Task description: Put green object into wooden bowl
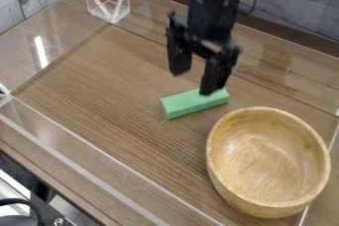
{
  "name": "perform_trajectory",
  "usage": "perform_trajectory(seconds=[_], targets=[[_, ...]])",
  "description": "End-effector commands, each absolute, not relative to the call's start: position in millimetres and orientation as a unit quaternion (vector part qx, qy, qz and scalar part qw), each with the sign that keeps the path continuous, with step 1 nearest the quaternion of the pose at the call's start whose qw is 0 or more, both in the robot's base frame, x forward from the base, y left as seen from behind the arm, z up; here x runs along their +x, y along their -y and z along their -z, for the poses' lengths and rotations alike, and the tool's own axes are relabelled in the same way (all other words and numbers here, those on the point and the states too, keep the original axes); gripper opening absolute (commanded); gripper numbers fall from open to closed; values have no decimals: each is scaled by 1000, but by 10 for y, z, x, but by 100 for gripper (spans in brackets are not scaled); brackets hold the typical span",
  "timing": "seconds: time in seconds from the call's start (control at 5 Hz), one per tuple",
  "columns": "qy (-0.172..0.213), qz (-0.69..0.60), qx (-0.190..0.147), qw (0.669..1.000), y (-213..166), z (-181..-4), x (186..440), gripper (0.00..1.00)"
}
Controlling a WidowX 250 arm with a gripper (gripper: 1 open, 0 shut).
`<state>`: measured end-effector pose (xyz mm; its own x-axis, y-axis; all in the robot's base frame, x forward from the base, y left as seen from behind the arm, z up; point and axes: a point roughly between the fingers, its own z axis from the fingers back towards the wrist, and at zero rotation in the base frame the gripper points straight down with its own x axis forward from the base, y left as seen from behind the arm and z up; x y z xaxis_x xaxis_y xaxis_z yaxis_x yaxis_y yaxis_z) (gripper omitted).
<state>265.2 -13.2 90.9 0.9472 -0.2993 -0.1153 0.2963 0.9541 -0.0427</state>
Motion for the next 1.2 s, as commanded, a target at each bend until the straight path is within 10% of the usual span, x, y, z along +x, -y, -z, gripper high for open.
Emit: perform_trajectory(seconds=[0.0,1.0], targets=[[-23,226,-9,974,199,-787,2664,100],[44,270,0,962,-13,-606,2723,100]])
